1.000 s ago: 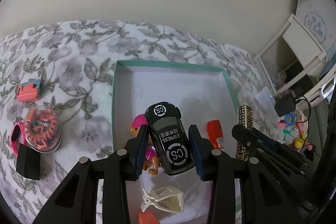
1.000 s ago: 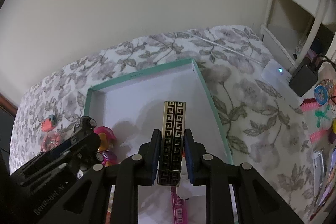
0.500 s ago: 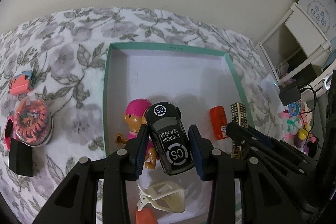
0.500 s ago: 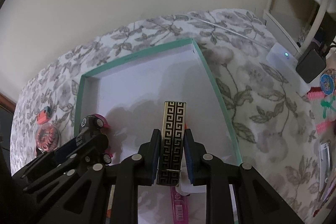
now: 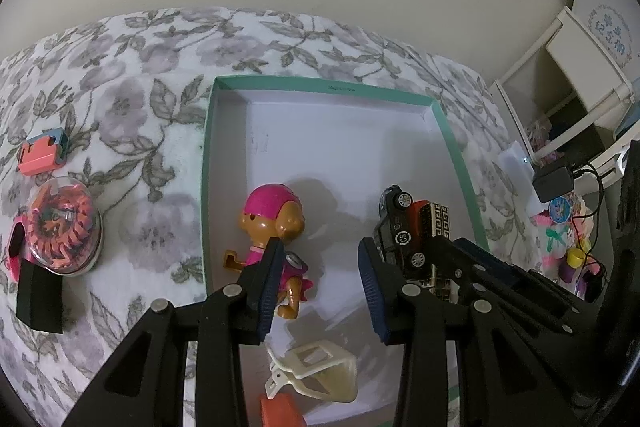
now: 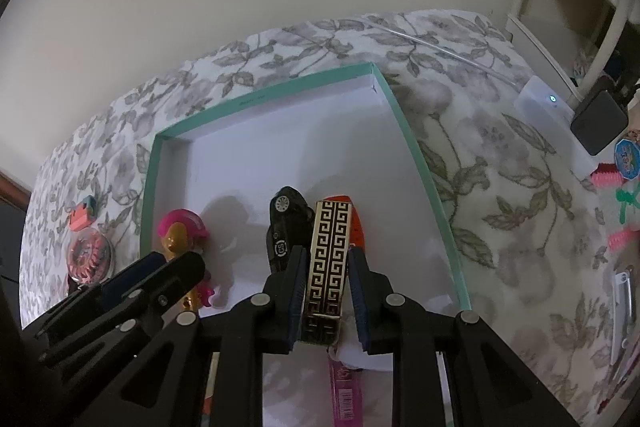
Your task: Organize rigid objects
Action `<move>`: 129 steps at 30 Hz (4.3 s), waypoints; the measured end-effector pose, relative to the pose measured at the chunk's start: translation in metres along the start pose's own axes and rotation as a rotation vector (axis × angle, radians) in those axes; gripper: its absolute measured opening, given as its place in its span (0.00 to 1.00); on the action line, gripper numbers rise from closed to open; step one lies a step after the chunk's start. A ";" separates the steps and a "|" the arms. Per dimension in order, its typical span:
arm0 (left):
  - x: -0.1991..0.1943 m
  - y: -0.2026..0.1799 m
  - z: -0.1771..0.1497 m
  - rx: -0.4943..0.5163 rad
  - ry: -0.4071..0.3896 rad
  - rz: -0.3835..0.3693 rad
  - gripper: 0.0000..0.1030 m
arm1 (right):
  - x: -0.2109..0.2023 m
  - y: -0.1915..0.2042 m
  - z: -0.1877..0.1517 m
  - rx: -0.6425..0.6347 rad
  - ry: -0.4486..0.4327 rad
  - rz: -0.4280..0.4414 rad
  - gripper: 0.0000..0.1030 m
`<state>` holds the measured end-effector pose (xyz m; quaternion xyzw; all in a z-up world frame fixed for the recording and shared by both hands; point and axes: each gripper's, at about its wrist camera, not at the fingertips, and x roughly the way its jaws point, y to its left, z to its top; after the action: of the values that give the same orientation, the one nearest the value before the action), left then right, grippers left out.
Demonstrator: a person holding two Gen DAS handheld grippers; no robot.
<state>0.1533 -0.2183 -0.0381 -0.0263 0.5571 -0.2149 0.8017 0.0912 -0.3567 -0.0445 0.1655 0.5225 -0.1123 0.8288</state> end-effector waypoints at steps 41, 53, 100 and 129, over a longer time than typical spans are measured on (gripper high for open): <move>-0.026 0.060 0.011 -0.130 -0.074 0.215 0.92 | -0.016 0.005 0.007 -0.033 -0.070 -0.072 0.72; -0.028 0.063 0.013 -0.136 -0.087 0.245 0.95 | -0.018 0.007 0.007 -0.037 -0.093 -0.079 0.95; -0.132 0.248 -0.005 -0.438 -0.148 0.287 0.95 | -0.055 0.162 -0.010 -0.294 -0.221 0.121 1.00; -0.045 0.282 -0.015 -0.451 0.026 0.320 0.94 | 0.058 0.243 -0.034 -0.384 -0.048 0.232 0.93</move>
<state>0.2152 0.0567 -0.0837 -0.1128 0.5981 0.0435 0.7922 0.1749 -0.1208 -0.0720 0.0609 0.4918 0.0816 0.8647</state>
